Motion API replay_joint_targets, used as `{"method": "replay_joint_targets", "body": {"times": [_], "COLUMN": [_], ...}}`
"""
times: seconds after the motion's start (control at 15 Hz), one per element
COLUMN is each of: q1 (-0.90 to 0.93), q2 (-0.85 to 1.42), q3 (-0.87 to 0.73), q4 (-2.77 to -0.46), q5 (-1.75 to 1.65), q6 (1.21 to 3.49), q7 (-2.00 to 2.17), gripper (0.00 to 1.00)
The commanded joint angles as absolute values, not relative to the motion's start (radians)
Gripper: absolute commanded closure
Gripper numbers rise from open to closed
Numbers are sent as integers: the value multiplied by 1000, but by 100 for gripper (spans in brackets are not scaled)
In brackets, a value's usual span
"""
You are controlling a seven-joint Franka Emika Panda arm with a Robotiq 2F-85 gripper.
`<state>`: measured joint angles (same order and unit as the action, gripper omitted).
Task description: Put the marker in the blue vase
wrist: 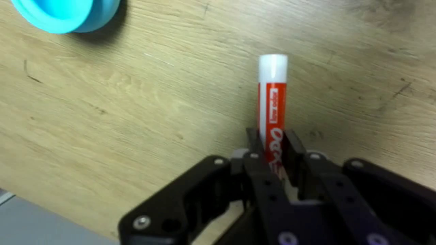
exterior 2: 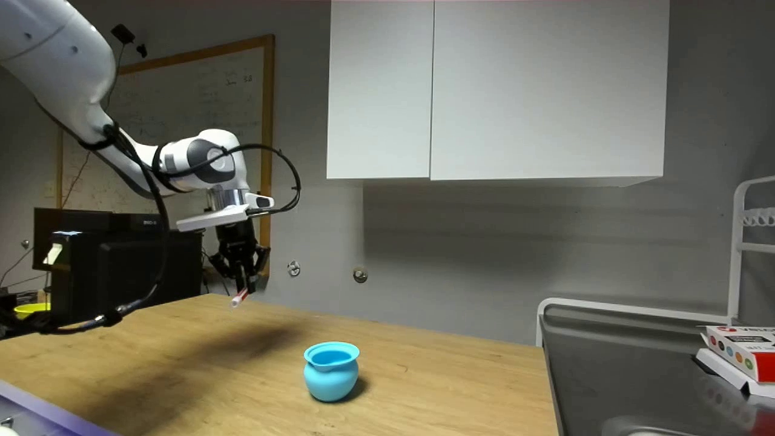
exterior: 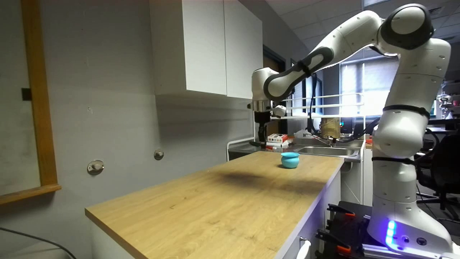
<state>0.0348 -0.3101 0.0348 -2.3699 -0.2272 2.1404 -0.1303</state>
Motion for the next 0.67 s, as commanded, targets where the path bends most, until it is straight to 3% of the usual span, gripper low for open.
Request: {"method": "replay_joint_targets", "body": {"times": [0.0, 0.6], "q1": [-12, -174], "q2": [-508, -626], "q3": [-14, -176], "q4": [-2477, -2542], "q5": [-245, -254], "q6": [2200, 2454], "q7": [-124, -173], "gripper": [85, 85]}}
